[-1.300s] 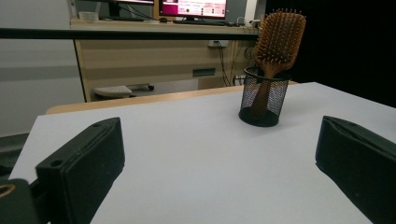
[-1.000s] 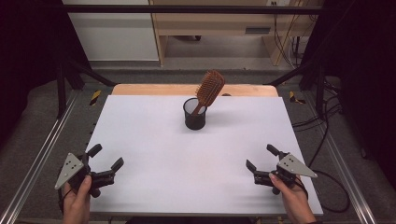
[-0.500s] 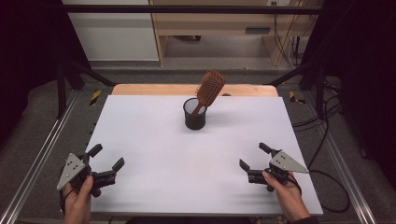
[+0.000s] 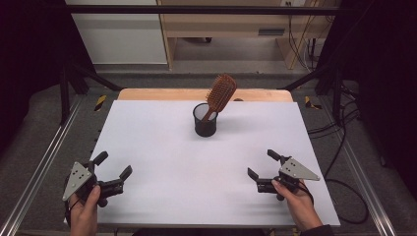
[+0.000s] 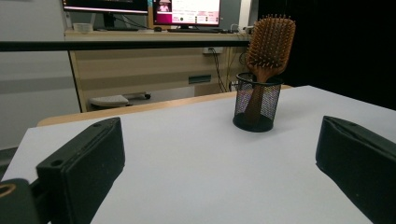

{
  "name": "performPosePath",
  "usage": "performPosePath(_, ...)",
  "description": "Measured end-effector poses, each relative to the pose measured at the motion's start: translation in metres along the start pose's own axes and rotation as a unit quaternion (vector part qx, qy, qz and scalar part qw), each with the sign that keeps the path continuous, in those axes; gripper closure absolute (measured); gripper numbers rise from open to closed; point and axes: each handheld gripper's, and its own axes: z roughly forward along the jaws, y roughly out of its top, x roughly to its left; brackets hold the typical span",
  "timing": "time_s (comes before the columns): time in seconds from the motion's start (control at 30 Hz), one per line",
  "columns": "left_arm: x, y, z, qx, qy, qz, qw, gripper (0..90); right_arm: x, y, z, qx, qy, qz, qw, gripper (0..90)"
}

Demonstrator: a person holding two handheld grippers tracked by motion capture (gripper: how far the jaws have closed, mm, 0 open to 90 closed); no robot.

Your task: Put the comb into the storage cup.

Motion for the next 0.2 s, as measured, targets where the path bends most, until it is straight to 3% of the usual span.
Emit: performPosePath(0.2, -0.0022, -0.0005, 0.0023, 0.004, -0.003, -0.001, 1.0, 1.6, 0.0034, -0.0013, -0.002, 0.004, 0.005, -0.002, 1.0, 2.7)
